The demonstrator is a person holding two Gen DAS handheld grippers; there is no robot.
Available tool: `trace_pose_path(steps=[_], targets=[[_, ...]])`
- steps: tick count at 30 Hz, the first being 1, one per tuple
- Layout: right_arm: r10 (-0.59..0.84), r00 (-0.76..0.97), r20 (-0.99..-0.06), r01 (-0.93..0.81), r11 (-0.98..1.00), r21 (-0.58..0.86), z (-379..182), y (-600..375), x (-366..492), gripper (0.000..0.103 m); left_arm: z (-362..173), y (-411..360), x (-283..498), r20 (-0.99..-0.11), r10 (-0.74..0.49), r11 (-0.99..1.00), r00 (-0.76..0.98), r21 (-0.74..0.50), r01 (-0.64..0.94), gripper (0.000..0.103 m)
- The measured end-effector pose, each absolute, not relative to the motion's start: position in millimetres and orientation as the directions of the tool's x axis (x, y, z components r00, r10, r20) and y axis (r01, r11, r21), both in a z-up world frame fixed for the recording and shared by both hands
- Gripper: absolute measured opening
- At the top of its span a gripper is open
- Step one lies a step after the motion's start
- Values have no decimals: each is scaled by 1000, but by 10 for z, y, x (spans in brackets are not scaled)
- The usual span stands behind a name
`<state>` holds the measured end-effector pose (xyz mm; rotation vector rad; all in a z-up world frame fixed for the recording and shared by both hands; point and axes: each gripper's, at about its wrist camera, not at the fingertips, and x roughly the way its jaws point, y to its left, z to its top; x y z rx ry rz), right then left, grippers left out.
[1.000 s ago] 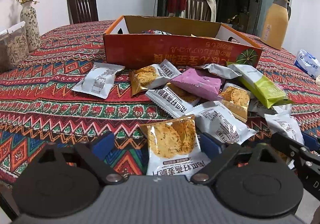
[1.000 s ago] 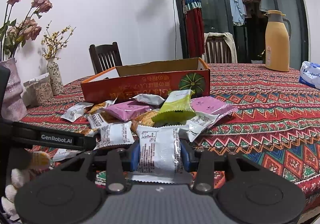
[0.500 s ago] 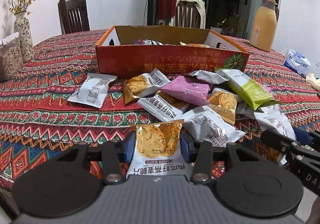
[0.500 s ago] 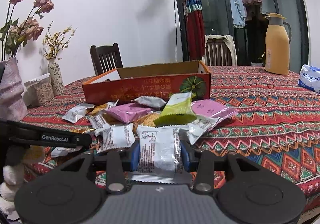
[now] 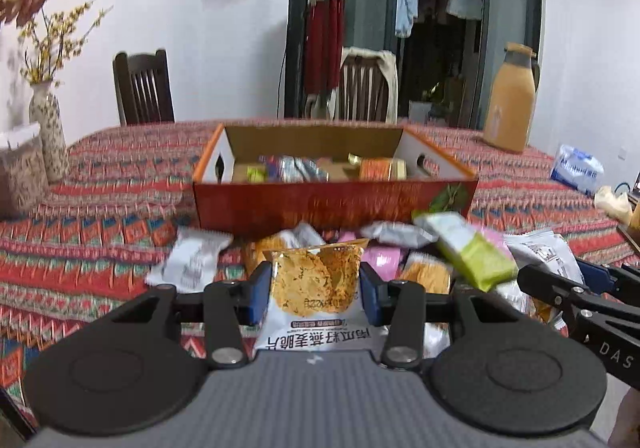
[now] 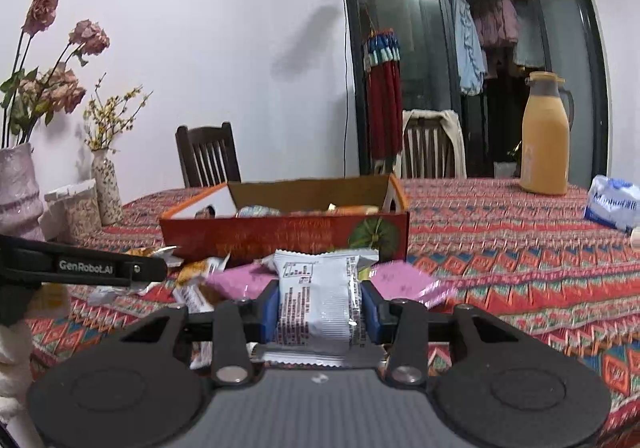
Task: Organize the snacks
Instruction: 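Carry both packets over the box and open both tools to drop them in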
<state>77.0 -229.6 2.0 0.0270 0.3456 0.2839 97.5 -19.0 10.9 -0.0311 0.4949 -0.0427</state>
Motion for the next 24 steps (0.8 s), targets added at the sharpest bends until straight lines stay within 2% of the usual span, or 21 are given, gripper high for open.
trace_pose_path(steps=[15,24], targets=[[265,933,-244,-265,964,33,411,-2190,1335,41,571,-160,1393,-352,-52,998,935,-55,34,46],[263,942,-210,-265,964,15,645,-2080,1868,41,739,-106,1827,-333,-27,998,942,-55,9,46]])
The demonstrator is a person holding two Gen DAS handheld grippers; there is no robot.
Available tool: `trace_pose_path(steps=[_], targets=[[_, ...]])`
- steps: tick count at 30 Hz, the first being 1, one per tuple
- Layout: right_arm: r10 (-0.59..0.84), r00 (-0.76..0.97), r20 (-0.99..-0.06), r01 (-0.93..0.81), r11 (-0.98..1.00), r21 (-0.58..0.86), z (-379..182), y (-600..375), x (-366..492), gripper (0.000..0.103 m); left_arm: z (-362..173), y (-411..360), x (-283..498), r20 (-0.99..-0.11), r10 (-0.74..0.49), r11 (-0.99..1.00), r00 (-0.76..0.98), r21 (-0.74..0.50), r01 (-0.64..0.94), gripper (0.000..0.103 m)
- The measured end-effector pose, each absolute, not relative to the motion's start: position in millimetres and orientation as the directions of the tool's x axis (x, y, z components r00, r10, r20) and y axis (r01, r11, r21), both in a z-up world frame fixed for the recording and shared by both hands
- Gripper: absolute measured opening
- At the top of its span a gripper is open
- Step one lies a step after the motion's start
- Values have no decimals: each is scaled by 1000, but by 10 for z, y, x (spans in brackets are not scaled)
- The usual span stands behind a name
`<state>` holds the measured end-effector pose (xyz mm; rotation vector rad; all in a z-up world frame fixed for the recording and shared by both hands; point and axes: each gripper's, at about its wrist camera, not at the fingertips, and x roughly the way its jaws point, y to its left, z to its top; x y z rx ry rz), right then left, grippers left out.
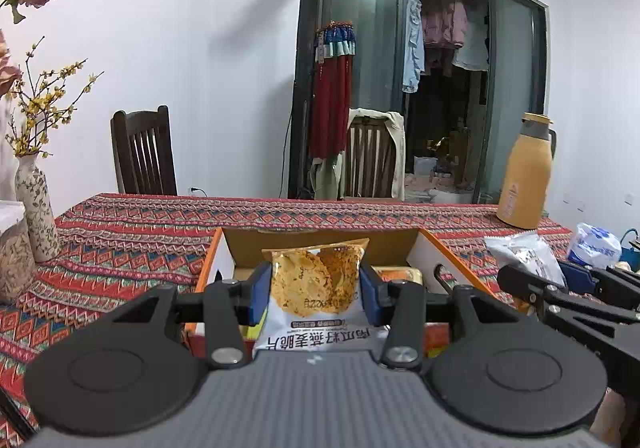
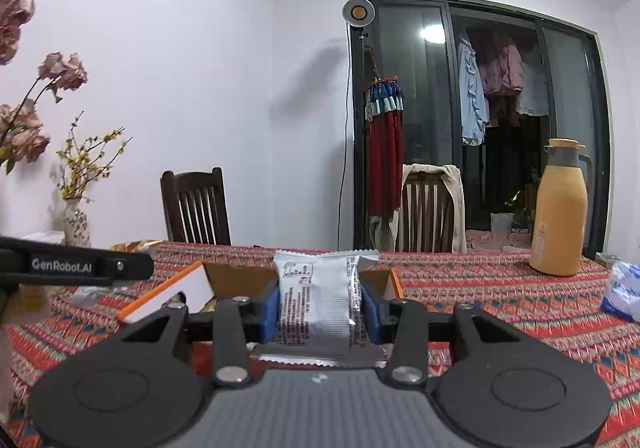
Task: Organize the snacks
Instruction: 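Carry both packets over the box and open both tools to drop them in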
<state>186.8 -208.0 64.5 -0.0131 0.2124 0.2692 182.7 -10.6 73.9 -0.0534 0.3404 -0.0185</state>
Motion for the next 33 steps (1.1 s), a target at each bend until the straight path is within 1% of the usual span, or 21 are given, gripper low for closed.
trace_pose_path(steps=[9,17,19,21,24,25,28,33], targets=[[268,942,-202,-274,962,-1,843,-1934,2528,41,807,-47,2358,-339,5,998,941,-55,-26,46],[261,941,-215,-265,964,10,816,-1903,3155,41,711,-17,2960,-371,46,997,928,-47,-69,46],[261,936,-235,-263,964,22,744,-1930,3290,41,634,3,3079,-380,52,996,924,-51,-77,46],[259,925,-277,-260,965,33,649,-1948,3407,41,513,32,3189,-398,50,995,916,-58,-79,46],[266,909,-322,-264,963,50,558,-1949,3505,41,339,84,3369,-472,43,995,880,-55,-78,45],[268,905,-330,-267,962,50,532,-1960,3509,41,304,92,3393,-482,48,995,875,-51,-83,45],[268,890,-368,-268,962,53,454,-1924,3578,41,233,81,3411,-494,60,995,867,-36,-89,45],[257,878,-403,-261,964,48,343,-1927,3586,41,214,43,3347,-478,68,996,876,-23,-90,45]])
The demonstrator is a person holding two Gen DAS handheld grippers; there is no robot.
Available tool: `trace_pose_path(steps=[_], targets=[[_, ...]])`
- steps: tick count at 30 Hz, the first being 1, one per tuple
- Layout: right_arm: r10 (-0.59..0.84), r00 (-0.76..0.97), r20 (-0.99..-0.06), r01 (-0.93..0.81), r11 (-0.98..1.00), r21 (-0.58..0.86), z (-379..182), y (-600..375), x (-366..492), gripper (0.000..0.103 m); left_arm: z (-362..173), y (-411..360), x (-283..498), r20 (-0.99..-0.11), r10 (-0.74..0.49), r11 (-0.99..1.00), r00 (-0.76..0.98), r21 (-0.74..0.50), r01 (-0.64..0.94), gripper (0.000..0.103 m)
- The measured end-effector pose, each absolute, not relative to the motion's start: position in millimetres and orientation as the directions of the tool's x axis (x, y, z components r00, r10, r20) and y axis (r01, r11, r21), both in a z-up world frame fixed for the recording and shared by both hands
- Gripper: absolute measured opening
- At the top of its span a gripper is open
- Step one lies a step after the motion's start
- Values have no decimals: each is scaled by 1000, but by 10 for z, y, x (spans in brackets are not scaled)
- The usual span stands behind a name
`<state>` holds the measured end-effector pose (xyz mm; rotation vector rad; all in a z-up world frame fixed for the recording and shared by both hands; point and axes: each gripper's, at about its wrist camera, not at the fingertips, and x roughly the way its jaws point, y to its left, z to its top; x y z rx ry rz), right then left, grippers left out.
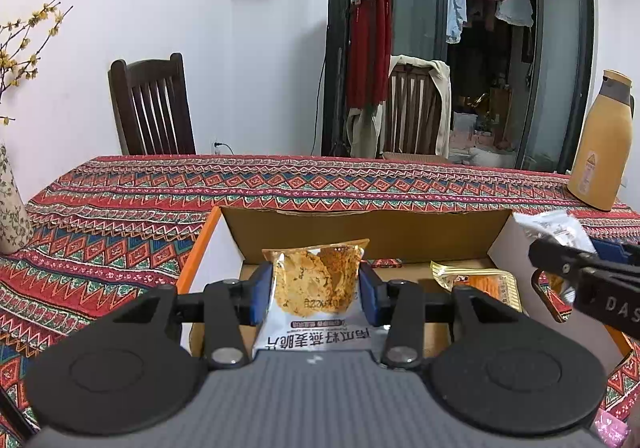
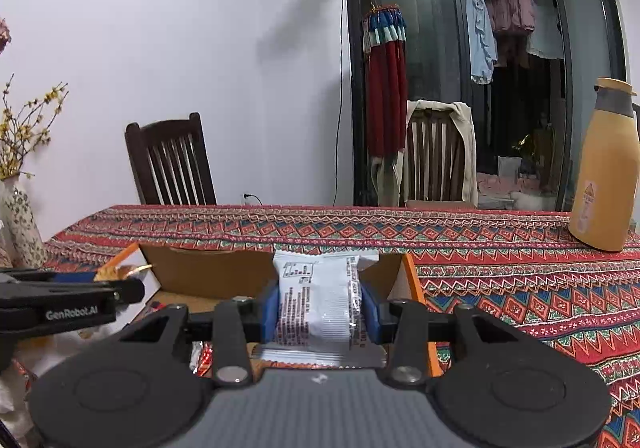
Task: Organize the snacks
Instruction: 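Carry both packets over the box and open both tools to drop them in, then withdraw both open tools from the box toward the snack pile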
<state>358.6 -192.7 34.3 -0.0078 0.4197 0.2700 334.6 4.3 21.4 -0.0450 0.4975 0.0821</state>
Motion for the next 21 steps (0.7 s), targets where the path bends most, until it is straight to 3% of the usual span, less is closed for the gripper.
trace_pose_path(steps=[6,7,9,10,11,21], targets=[[254,866,-430,-266,963,34,281,-1894,3609,45,225,43,3325,-470,49,996,881,-38,-76,47],[253,866,-431,-262,964,39,276,-1903,3608,51,231,50,3305,-464,45,996,885,-42,-73,52],[246,875,-417,-250,967,47,289,-1938,3584,82,258,62,3246,-442,45,996,896,-51,-75,76],[239,884,-403,-239,970,51,302,-1960,3557,90,277,74,3219,-427,52,995,903,-55,-83,98],[237,892,-385,-231,971,61,318,-1990,3526,102,296,85,3175,-404,66,993,913,-61,-98,103],[230,916,-329,-204,973,113,390,-2121,3405,103,369,104,3091,-378,71,991,923,-82,-110,103]])
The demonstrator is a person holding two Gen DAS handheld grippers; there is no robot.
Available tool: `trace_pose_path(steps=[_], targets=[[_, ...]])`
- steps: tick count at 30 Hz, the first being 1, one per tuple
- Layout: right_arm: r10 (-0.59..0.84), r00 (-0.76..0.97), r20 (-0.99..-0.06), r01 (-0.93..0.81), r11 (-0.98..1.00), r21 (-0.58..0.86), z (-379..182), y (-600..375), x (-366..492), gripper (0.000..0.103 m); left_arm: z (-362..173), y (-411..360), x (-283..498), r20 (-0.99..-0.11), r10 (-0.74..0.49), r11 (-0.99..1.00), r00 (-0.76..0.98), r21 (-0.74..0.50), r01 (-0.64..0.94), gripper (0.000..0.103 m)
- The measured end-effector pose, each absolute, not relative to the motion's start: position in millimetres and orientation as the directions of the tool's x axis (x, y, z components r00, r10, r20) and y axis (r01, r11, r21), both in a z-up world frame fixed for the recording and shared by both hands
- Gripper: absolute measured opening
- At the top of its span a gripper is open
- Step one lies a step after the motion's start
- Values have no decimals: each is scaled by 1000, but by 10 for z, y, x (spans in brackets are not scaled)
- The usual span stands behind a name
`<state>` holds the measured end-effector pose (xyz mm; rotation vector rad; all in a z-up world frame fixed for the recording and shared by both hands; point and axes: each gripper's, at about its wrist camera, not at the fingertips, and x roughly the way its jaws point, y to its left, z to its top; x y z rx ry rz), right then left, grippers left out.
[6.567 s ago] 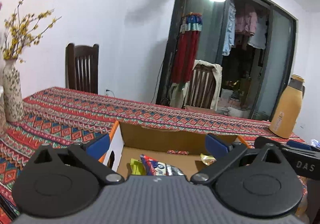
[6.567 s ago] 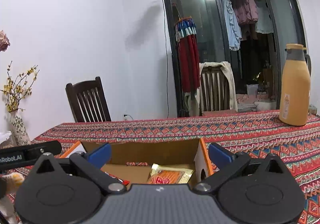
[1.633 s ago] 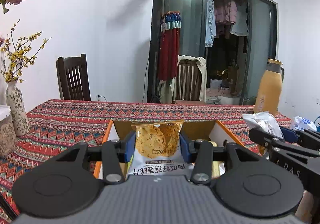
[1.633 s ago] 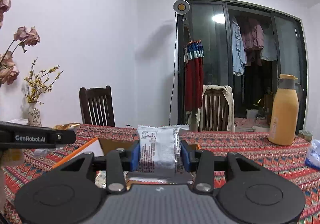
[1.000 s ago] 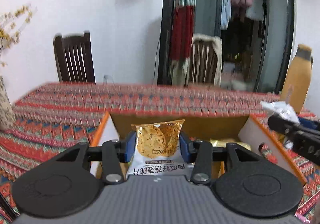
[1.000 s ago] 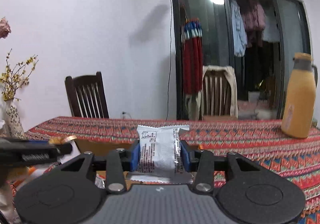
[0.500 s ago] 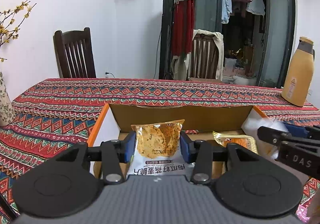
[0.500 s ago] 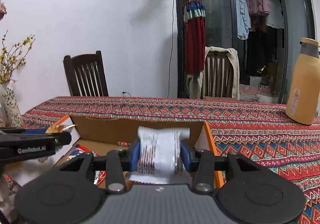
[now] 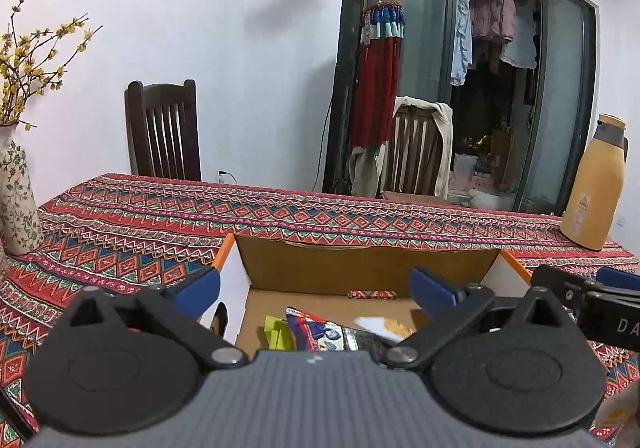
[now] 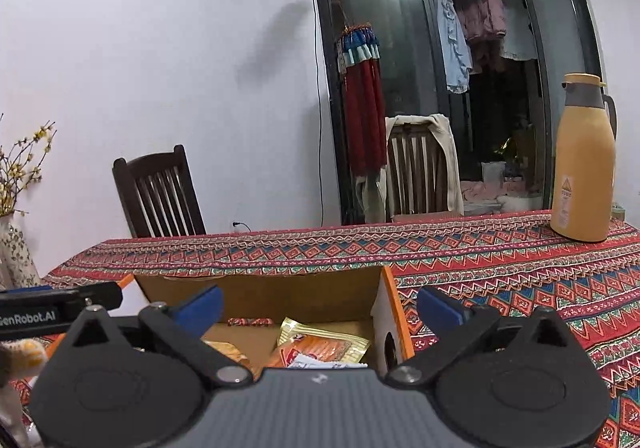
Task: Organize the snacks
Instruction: 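Withdraw both open tools from the box toward the snack pile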
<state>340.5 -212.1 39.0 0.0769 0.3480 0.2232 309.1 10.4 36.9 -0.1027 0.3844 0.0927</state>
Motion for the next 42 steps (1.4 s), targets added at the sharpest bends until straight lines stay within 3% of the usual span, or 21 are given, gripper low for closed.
trace_pose_path(steps=[20,42], targets=[[223,944,-245,-208,974,84,673,-2162,2903,103,672,12,2502,-291,47,995,956,-74,-72,103],[191,920,-343,-182,982,58,29,-2337,1693,103,75,140,1561,-401,21,998,916,-49,-44,103]])
